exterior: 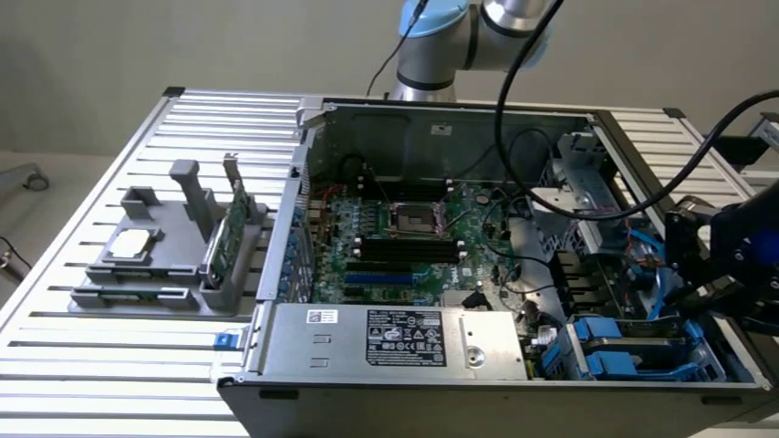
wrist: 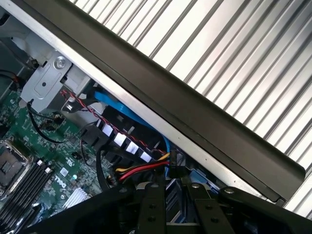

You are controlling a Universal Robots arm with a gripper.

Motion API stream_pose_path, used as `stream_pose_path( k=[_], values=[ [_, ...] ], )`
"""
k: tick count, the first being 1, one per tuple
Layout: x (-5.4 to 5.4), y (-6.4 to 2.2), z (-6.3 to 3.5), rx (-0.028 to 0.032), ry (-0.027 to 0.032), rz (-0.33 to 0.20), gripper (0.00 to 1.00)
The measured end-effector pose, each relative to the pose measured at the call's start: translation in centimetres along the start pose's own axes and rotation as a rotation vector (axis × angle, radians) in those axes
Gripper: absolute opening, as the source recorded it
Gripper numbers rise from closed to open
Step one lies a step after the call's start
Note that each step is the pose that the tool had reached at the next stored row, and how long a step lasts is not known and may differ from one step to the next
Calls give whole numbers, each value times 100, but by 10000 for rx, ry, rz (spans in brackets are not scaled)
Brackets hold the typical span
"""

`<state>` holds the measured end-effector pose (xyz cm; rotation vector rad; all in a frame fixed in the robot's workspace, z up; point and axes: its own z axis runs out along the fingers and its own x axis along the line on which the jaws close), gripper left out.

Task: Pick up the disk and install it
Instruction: 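Insert the disk into the insertion slot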

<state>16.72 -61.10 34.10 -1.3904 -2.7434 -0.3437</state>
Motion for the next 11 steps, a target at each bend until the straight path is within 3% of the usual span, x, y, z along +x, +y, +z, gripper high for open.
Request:
stream_pose_path(
  k=[11],
  values=[
    [-3,-54,5,5,-3,-8,23]
  ],
)
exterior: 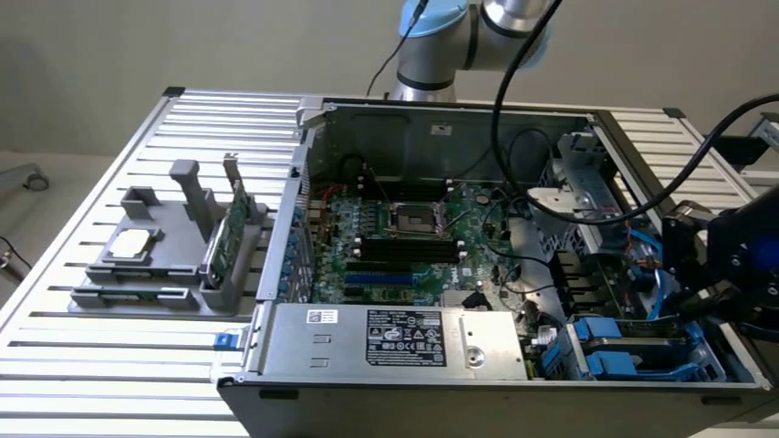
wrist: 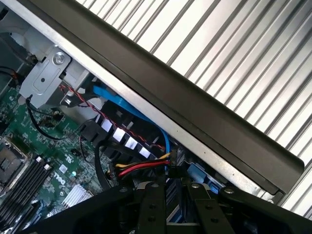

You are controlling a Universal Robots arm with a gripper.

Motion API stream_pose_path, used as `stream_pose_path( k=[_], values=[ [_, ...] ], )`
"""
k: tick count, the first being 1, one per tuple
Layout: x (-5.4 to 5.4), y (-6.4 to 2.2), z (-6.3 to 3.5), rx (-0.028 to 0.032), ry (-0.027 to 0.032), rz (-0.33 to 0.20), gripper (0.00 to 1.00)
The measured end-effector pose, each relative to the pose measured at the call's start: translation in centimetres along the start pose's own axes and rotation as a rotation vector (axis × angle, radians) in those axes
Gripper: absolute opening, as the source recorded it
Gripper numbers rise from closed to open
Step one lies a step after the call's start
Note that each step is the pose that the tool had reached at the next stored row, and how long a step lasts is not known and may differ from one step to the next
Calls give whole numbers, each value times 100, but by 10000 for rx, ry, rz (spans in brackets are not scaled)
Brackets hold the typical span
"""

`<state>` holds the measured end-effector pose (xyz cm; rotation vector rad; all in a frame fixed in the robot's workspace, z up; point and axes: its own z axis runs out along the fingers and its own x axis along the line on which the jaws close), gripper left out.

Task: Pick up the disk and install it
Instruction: 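Insert the disk into the insertion slot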

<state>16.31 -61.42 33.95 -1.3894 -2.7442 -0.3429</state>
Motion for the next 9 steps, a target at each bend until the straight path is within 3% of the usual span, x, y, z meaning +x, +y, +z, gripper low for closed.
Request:
stream_pose_path(
  k=[9],
  values=[
    [-17,-28,44,-34,-24,-10,23]
  ],
)
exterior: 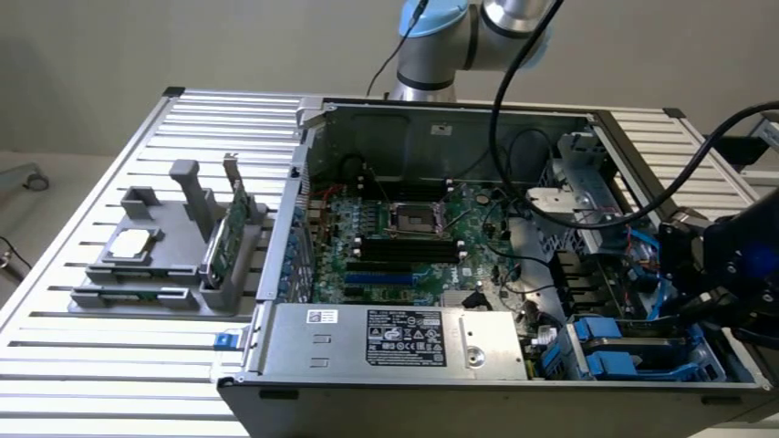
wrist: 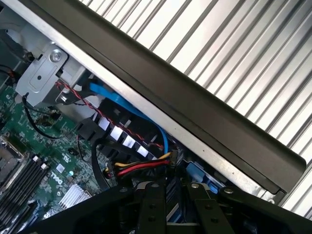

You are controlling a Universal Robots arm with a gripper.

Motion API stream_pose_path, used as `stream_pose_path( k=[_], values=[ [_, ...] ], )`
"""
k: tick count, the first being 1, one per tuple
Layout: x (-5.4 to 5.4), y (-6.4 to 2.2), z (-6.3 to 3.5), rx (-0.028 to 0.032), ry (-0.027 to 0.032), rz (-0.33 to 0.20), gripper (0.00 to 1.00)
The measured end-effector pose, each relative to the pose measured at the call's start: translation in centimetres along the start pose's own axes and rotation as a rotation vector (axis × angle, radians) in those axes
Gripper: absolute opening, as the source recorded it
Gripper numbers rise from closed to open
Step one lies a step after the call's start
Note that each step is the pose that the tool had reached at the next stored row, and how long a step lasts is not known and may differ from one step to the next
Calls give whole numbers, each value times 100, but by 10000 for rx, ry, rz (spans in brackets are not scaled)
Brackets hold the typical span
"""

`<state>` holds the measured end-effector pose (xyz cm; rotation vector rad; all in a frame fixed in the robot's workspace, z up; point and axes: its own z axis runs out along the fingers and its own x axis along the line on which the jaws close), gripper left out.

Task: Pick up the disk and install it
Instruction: 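Insert the disk into the insertion slot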

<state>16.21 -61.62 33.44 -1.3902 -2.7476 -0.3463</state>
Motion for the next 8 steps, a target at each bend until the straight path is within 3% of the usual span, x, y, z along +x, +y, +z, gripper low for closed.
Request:
stream_pose_path(
  k=[4,8],
  values=[
    [-1,-2,5,-7,-4,-2,23],
    [0,-4,5,-9,-4,8,16]
  ],
)
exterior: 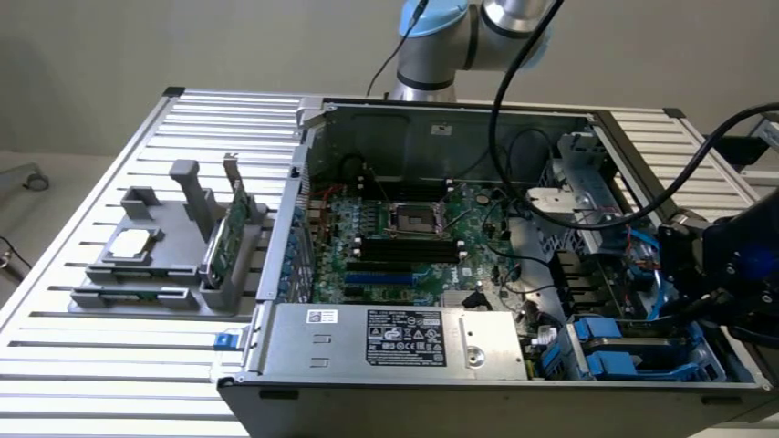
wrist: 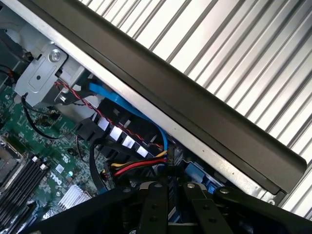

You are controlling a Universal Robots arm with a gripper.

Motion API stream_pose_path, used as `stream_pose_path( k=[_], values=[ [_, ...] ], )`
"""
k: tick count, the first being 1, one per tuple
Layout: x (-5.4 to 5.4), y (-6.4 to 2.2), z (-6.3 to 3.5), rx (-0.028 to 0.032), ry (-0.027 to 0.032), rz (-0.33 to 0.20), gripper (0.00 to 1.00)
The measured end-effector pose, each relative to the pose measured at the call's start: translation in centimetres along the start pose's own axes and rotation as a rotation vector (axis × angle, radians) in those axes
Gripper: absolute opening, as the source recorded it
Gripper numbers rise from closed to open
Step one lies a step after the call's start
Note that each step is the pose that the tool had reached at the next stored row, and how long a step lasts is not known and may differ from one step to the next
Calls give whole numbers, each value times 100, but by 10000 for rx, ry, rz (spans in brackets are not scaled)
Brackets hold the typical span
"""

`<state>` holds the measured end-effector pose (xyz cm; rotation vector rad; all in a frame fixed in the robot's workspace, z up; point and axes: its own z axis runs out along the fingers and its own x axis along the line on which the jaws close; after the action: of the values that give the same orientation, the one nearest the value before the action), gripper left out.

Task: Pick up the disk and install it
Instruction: 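Insert the disk into the insertion slot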

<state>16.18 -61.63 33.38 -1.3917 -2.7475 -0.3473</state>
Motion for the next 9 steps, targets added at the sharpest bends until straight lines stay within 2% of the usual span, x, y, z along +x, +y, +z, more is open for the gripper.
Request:
stream_pose_path(
  k=[4,7,9],
  values=[
    [12,-12,-18,-6,8,58,16],
    [16,-20,-37,12,96,116,16],
    [19,-25,-42,55,152,167,16]
  ],
)
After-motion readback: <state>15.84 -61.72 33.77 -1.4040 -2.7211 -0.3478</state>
